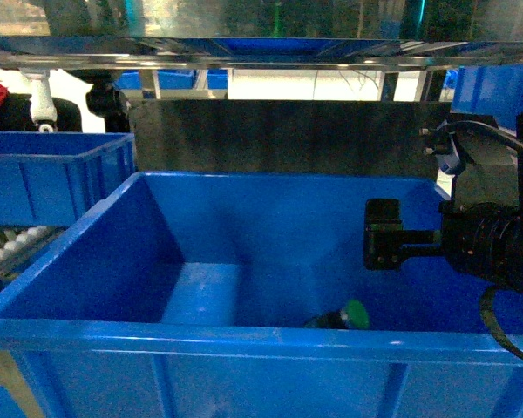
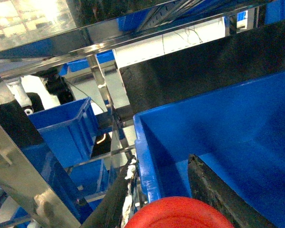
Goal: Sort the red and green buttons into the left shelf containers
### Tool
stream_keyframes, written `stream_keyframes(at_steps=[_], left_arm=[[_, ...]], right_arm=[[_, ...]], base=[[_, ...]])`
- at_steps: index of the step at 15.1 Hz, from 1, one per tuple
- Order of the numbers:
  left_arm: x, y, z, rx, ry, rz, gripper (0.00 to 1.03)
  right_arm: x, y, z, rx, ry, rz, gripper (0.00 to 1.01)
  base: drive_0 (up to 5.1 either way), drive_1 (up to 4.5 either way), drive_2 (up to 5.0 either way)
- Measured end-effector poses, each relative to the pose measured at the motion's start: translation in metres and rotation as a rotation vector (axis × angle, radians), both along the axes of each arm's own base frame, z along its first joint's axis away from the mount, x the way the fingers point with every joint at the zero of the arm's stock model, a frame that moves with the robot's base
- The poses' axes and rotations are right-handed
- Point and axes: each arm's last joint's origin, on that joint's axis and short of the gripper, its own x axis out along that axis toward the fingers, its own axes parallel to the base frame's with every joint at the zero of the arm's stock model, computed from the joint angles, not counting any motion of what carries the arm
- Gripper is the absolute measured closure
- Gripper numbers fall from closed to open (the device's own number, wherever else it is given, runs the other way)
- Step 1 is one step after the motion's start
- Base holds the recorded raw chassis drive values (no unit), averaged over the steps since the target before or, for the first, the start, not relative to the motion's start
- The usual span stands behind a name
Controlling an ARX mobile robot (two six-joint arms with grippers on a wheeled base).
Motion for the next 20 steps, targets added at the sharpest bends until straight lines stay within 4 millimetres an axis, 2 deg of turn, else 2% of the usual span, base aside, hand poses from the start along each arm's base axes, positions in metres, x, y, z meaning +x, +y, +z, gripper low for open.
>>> stream_keyframes(at_steps=[2,7,9,14,17,20], left_arm=[[0.000,0.000,0.000,0.000,0.000,0.000,0.75],[0.000,-0.001,0.000,0.002,-0.003,-0.007,0.75],[0.008,-0.007,0.001,0.004,0.024,-0.061,0.75],[0.042,-0.034,0.013,0.056,-0.016,-0.215,0.75],[0.093,-0.065,-0.019,0.235,0.054,-0.273,0.75],[0.108,-0.075,-0.029,0.272,0.068,-0.280,0.75]], right_arm=[[0.000,0.000,0.000,0.001,0.000,0.000,0.04],[0.000,0.000,0.000,0.001,0.000,-0.001,0.03],[0.000,0.000,0.000,0.001,0.000,-0.001,0.03],[0.000,0.000,0.000,0.002,-0.001,0.002,0.03],[0.000,0.000,0.001,0.003,-0.002,0.002,0.03],[0.000,0.000,0.001,0.003,-0.002,0.002,0.03]], base=[[0.0,0.00,0.0],[0.0,0.00,0.0],[0.0,0.00,0.0],[0.0,0.00,0.0],[0.0,0.00,0.0],[0.0,0.00,0.0]])
